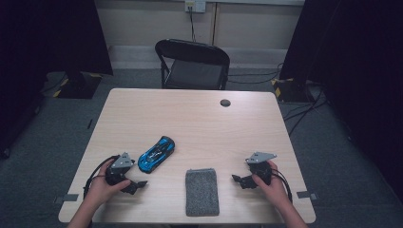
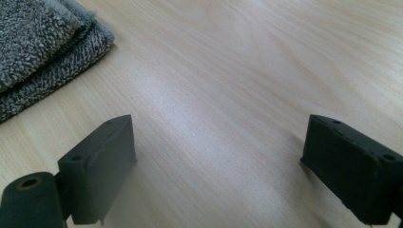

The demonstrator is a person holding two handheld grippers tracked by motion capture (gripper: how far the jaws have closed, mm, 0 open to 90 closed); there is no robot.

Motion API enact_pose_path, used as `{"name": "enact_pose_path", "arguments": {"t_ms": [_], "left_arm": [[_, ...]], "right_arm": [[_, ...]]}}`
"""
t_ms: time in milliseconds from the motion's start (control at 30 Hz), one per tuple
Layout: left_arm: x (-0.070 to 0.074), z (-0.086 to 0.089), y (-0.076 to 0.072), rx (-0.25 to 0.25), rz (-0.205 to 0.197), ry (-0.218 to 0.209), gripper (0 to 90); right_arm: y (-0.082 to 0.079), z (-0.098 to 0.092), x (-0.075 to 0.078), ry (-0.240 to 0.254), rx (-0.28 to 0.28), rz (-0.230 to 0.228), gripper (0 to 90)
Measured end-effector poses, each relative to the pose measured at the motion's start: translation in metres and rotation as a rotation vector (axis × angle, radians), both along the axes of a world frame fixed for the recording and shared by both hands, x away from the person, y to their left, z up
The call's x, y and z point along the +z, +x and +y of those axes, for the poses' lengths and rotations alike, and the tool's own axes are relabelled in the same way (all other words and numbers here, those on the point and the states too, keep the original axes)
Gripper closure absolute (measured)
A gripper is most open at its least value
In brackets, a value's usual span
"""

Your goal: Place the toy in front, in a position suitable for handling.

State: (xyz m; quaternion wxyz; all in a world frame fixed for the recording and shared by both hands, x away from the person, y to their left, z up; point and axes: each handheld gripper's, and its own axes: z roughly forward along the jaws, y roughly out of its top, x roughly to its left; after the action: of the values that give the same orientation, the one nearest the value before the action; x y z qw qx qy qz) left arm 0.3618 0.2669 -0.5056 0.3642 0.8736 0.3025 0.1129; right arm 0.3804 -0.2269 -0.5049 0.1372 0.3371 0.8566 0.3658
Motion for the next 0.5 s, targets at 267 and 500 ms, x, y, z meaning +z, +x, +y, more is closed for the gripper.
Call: {"name": "enact_pose_path", "arguments": {"t_ms": [267,500], "left_arm": [[0.005,-0.002,-0.006,0.005,0.028,0.035,1.7],[0.011,0.003,-0.007,0.05,0.048,0.03,16.0]], "right_arm": [[0.002,0.0,0.0,-0.002,0.014,0.002,8.3],[0.004,0.001,0.0,-0.005,0.02,0.006,6.7]]}}
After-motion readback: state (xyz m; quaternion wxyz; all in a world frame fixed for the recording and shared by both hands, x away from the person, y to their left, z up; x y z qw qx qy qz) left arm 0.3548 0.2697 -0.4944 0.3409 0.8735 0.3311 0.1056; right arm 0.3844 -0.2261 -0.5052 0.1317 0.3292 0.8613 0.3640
